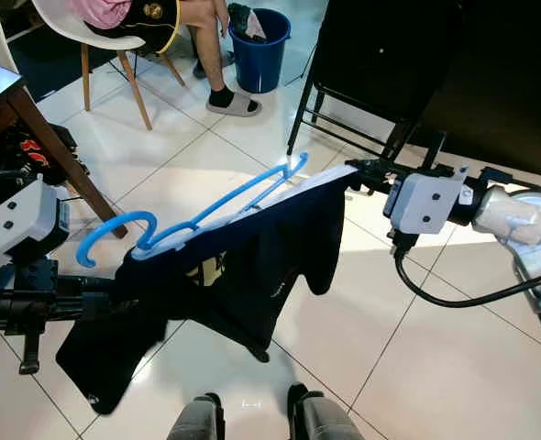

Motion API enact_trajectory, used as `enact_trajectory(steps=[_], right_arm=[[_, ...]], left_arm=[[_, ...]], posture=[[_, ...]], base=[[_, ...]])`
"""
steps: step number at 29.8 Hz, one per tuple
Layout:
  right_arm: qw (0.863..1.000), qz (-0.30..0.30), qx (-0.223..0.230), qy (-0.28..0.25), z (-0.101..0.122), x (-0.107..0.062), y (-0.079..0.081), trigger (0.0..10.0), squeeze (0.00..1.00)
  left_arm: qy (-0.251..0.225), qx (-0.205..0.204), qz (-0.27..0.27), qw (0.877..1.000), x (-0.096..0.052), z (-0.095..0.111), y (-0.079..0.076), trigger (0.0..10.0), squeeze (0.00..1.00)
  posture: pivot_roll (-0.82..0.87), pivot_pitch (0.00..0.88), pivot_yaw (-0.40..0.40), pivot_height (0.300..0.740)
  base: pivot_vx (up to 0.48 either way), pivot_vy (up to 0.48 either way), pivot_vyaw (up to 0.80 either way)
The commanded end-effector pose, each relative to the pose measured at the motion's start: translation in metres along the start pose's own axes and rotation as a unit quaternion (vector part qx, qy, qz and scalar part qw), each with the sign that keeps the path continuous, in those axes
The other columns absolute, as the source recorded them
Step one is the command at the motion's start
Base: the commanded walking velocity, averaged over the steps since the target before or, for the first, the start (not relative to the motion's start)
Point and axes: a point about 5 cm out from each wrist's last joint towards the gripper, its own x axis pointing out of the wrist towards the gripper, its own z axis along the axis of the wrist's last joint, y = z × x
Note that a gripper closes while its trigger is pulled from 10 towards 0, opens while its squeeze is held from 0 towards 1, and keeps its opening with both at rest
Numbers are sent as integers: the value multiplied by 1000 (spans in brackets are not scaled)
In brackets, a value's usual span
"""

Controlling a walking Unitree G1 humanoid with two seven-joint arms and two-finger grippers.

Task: Hang hanger

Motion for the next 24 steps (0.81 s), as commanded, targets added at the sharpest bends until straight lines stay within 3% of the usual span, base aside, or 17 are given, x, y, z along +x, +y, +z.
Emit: enact_trajectory(steps=[1, 7, 14, 15, 20, 24], right_arm=[[997, -59, 7, 45, -14, -19, -21, 10000, 0], [997, -79, -17, -14, 6, 2, -38, 10000, 0], [995, -88, -30, -43, 17, 10, -46, 10000, 0], [991, -106, -42, -63, 25, 14, -53, 10000, 0], [983, -150, -64, -84, 35, 16, -68, 10000, 0], [976, -187, -74, -78, 32, 7, -79, 10000, 0]], left_arm=[[24, -20, -17, 999, 1, -9, -3, 10000, 0], [26, -26, -92, 995, 22, -12, -17, 10000, 0], [28, -28, -107, 993, 27, -15, -19, 10000, 0], [29, -32, -114, 993, 28, -17, -20, 10000, 0], [27, -40, -103, 994, 28, -19, -17, 10000, 0], [0, -63, -22, 998, 21, -14, 1, 10000, 0]], posture=[[59, 180, 57, 740], [49, 184, 60, 740], [46, 185, 63, 740], [44, 187, 66, 740], [49, 189, 62, 740], [55, 193, 60, 740]], base=[[0, 0, 0], [0, 0, 0], [0, 0, 0], [0, 0, 0], [0, 0, 0], [0, 0, 0]])
